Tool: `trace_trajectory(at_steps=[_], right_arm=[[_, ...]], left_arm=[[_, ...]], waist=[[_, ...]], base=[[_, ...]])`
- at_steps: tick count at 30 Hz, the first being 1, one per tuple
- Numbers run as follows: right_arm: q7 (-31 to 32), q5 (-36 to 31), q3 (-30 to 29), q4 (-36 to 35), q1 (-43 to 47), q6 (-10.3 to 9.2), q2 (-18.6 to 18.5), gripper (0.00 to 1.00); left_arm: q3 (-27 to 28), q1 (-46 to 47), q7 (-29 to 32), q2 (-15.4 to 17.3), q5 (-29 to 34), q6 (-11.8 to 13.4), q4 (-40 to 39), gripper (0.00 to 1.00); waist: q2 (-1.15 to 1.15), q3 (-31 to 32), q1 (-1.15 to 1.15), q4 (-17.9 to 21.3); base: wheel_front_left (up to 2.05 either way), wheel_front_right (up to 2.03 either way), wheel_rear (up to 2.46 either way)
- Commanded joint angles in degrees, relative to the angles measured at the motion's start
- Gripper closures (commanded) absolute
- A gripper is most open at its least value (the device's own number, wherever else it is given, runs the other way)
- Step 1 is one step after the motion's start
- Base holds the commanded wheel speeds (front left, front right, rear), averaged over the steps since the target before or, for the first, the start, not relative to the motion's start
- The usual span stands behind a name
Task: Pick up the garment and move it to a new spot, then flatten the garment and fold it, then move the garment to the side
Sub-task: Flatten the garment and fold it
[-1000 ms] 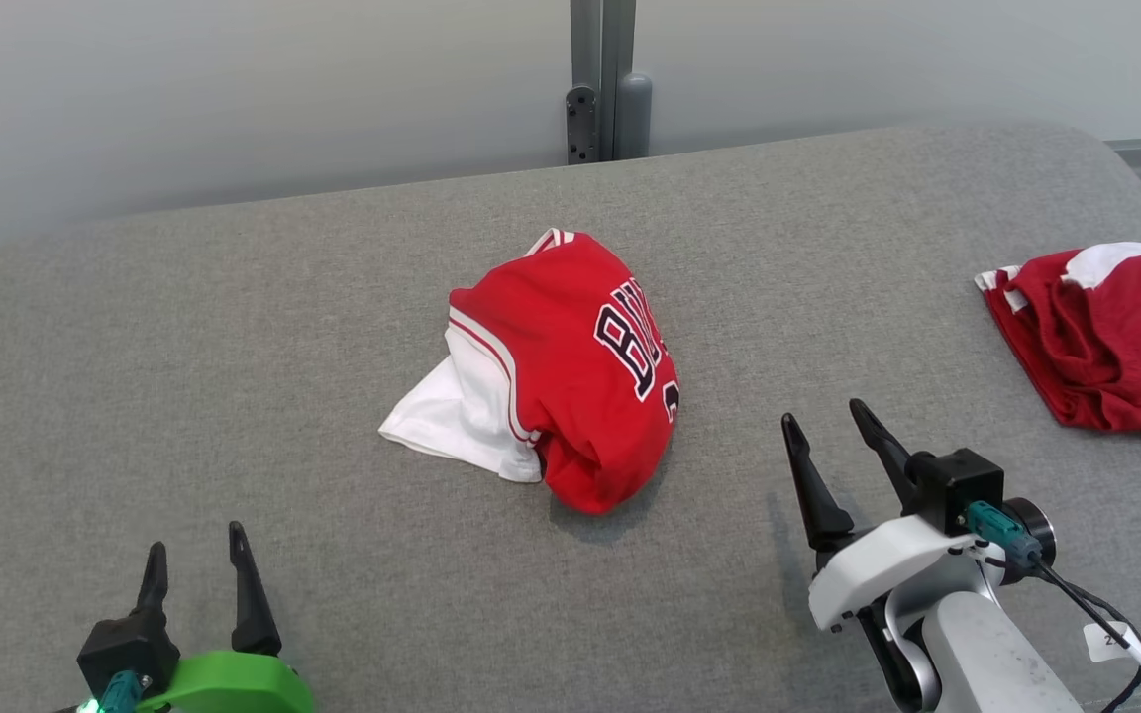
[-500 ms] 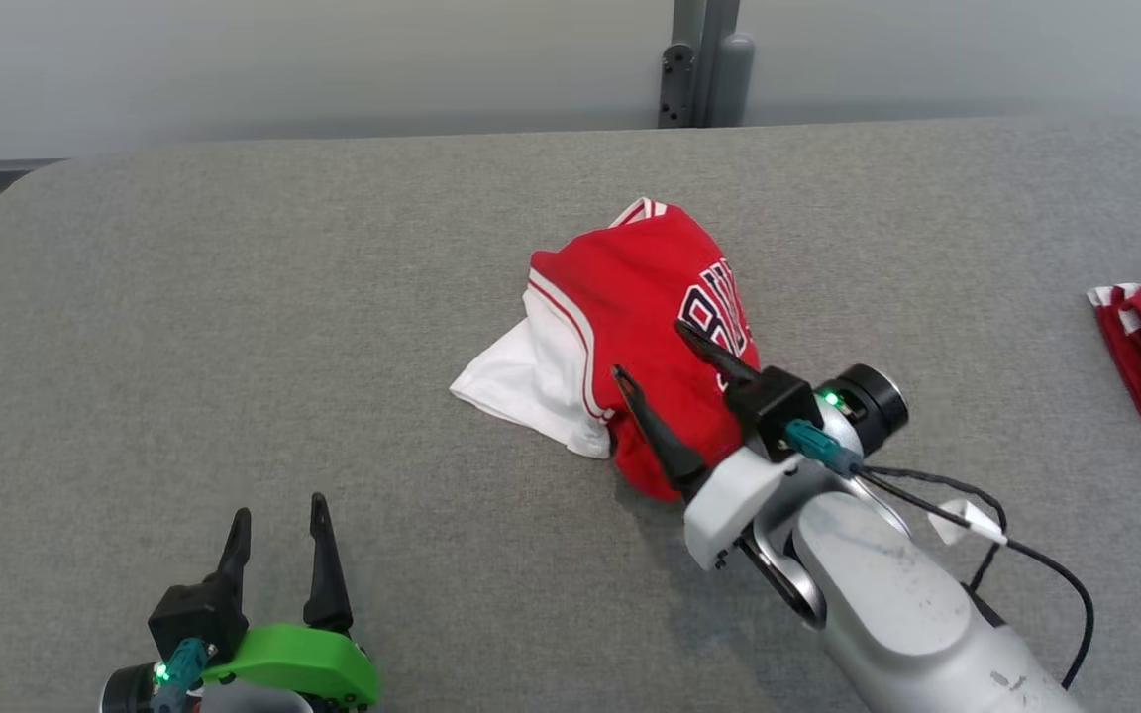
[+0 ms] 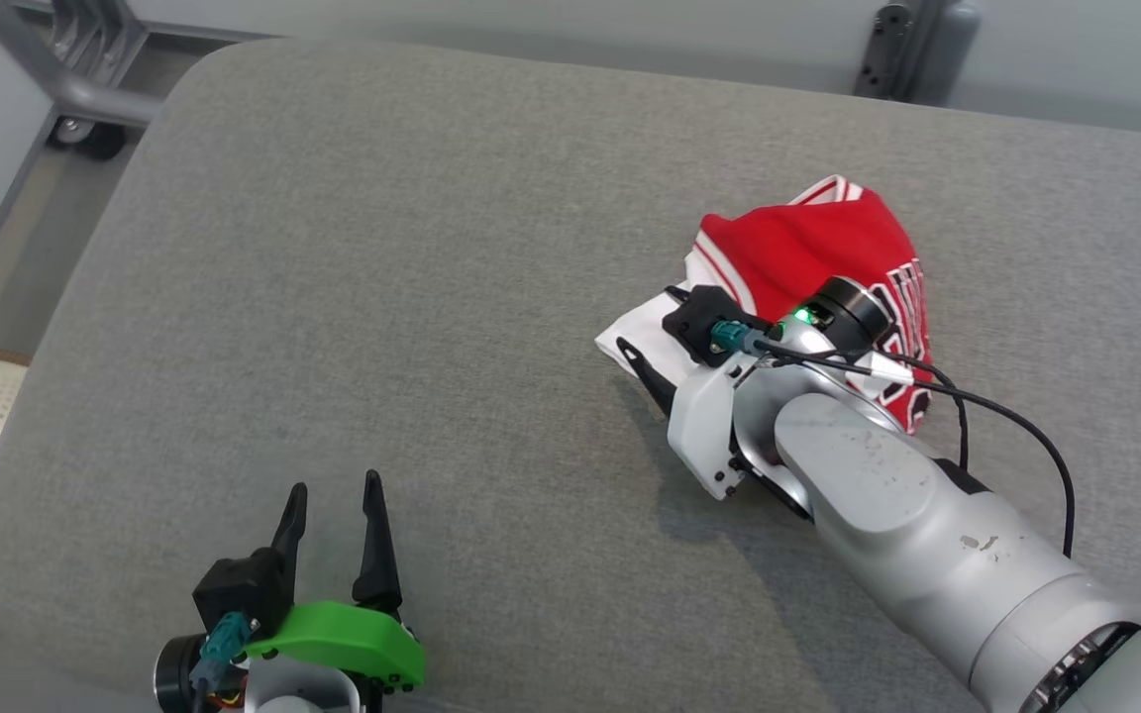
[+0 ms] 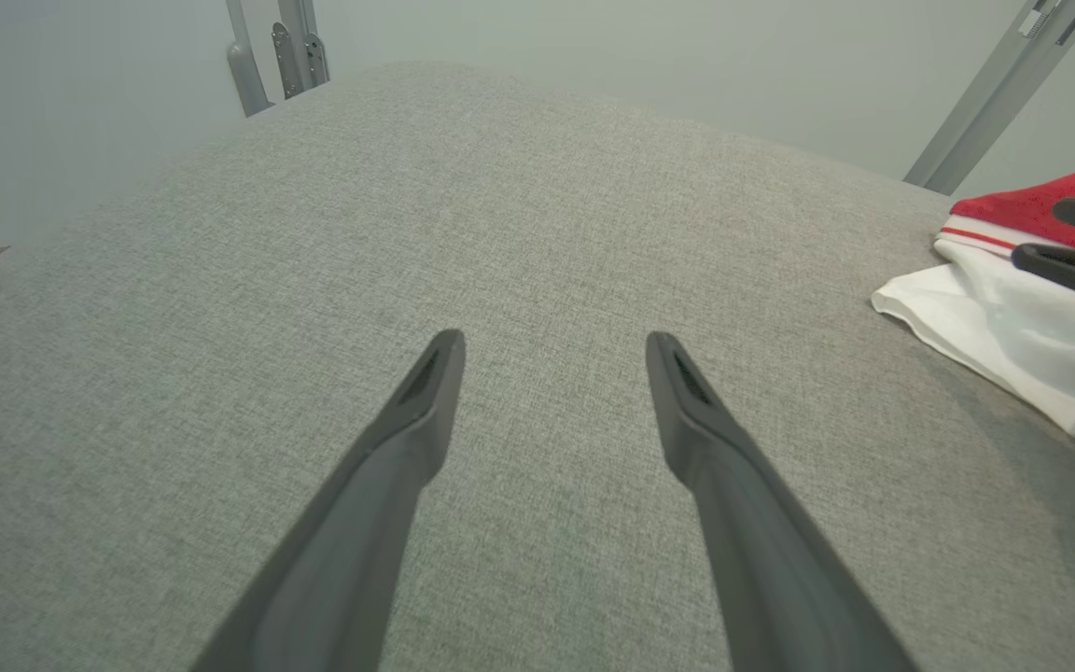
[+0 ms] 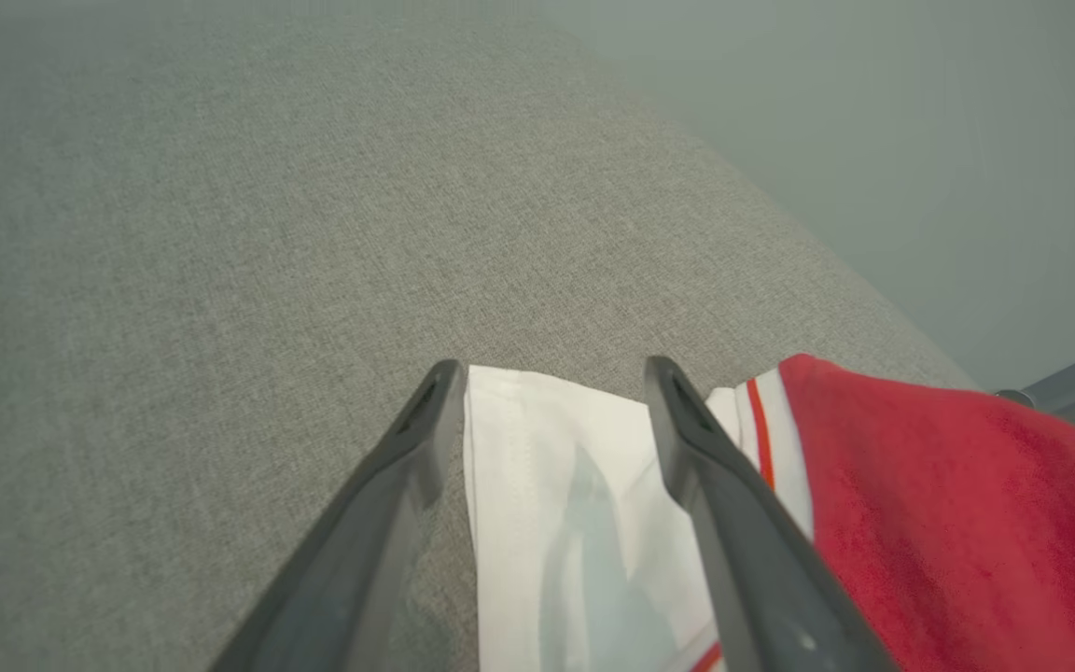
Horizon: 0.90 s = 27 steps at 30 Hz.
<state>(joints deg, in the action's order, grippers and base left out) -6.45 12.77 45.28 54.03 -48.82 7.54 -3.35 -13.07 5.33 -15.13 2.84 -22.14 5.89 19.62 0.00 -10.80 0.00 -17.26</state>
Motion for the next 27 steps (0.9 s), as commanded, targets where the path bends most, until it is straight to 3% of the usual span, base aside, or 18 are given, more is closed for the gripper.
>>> trace_trajectory(at_steps=[1, 11, 12, 15, 16, 27], right_arm=[[0.4, 1.2, 0.3, 1.4, -1.1, -0.1, -0.6, 0.0], [3.7, 6.6, 4.4, 11.2, -1.9, -0.07, -1.4, 0.0], [4.0, 6.7, 4.8, 11.9, -1.8, -0.06, -1.5, 0.11], [4.1, 7.7, 5.4, 13.6, -1.7, -0.05, -2.0, 0.95], [3.9, 8.2, 5.4, 14.0, -1.8, -0.06, -2.0, 1.0], [-7.0, 10.9, 2.2, 11.1, -9.7, -0.1, -0.6, 1.0]], left_arm=[[-0.2, 1.0, 0.0, 0.1, -0.7, 0.4, -0.3, 0.0], [-1.0, 1.0, 0.0, 0.1, -1.7, 0.7, -1.1, 0.0], [-1.2, 1.0, 0.0, 0.1, -1.8, 0.8, -1.1, 0.0], [-1.2, 1.1, 0.0, 0.1, -2.1, 1.0, -1.2, 0.0], [-1.1, 1.2, 0.0, 0.1, -2.1, 1.0, -1.2, 0.0], [-1.2, 1.2, 0.0, 0.2, -1.1, 0.3, -0.6, 0.0]], waist=[[0.0, -4.3, 0.0, -5.9], [0.0, -6.4, 0.0, -10.5], [0.0, -6.4, 0.0, -10.6], [0.0, -6.5, 0.0, -10.7], [0.0, -6.5, 0.0, -10.6], [0.0, -4.4, 0.0, -7.6]], base=[[0.0, 0.0, 0.0], [0.0, 0.0, 0.0], [0.0, 0.0, 0.0], [0.0, 0.0, 0.0], [0.0, 0.0, 0.0], [0.0, 0.0, 0.0]])
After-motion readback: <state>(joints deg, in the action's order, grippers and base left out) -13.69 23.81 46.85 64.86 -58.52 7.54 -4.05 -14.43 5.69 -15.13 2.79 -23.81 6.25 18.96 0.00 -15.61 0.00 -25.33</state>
